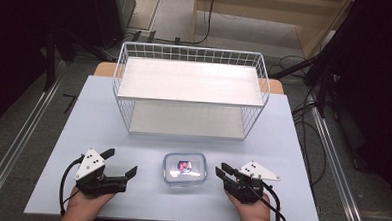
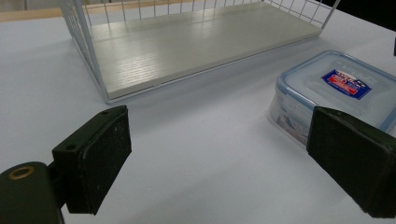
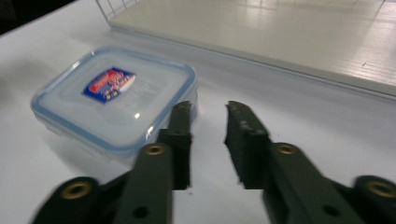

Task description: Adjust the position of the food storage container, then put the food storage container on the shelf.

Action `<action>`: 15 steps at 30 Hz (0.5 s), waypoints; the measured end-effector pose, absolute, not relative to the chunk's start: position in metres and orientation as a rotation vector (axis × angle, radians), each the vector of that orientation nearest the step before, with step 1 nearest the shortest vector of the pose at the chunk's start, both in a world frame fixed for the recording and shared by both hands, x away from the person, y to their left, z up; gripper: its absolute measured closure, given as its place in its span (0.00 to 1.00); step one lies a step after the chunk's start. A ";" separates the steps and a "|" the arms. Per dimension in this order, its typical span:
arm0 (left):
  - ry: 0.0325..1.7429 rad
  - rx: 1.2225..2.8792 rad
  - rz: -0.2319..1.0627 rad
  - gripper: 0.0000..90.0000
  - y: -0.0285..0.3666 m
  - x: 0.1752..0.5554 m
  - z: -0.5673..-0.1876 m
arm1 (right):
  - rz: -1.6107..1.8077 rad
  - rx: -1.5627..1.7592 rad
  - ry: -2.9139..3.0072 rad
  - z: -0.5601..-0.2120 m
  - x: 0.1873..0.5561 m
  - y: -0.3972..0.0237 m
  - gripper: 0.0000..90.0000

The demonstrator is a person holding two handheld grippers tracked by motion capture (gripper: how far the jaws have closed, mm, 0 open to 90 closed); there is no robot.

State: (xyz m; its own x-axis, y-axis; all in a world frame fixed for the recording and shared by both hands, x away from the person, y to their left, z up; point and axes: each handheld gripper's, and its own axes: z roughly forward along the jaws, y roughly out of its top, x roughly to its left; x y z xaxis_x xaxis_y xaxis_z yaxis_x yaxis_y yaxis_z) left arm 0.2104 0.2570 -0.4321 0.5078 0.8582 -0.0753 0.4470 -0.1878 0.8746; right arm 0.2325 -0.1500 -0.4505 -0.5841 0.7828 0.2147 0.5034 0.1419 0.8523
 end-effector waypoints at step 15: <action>1.085 1.816 0.446 0.08 0.232 0.222 -0.432 | 1.514 1.304 2.128 -0.442 0.246 -0.138 0.26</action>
